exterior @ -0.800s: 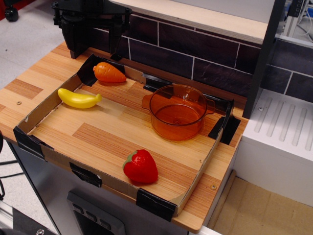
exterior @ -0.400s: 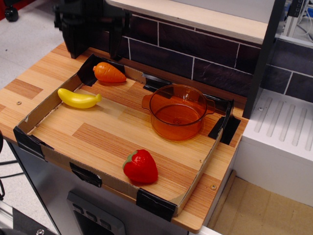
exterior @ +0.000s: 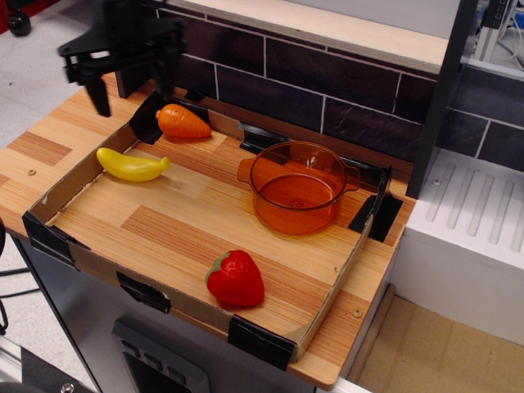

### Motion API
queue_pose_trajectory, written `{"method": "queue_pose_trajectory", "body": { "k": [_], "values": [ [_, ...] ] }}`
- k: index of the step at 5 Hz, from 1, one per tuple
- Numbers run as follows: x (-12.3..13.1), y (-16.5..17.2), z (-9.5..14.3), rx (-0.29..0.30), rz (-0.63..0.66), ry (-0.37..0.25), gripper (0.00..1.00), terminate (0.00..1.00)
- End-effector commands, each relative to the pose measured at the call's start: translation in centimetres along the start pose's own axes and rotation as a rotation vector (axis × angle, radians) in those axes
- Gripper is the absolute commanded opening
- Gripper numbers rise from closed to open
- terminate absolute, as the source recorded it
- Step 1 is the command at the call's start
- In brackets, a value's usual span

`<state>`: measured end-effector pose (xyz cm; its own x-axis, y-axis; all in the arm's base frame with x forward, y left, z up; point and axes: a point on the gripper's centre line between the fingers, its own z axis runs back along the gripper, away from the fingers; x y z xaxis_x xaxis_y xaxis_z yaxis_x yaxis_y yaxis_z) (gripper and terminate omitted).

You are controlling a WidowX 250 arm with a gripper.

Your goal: Put banana in pot

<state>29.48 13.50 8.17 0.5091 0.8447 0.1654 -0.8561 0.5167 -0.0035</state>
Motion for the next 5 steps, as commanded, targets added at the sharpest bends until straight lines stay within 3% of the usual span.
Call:
{"method": "queue_pose_trajectory", "body": {
  "k": [1, 2, 4, 5],
  "values": [
    [1.2, 0.8, -1.0, -0.016, 0.294, -0.03, 1.0, 0.0],
    [0.9, 1.5, -2.9, -0.012, 0.397, -0.007, 1.0, 0.0],
    [0.0, 2.1, -4.7, 0.03, 0.433, 0.038, 1.0, 0.0],
    [-0.4, 2.4, -6.2, 0.07, 0.427, 0.031, 1.0, 0.0]
  ]
}}
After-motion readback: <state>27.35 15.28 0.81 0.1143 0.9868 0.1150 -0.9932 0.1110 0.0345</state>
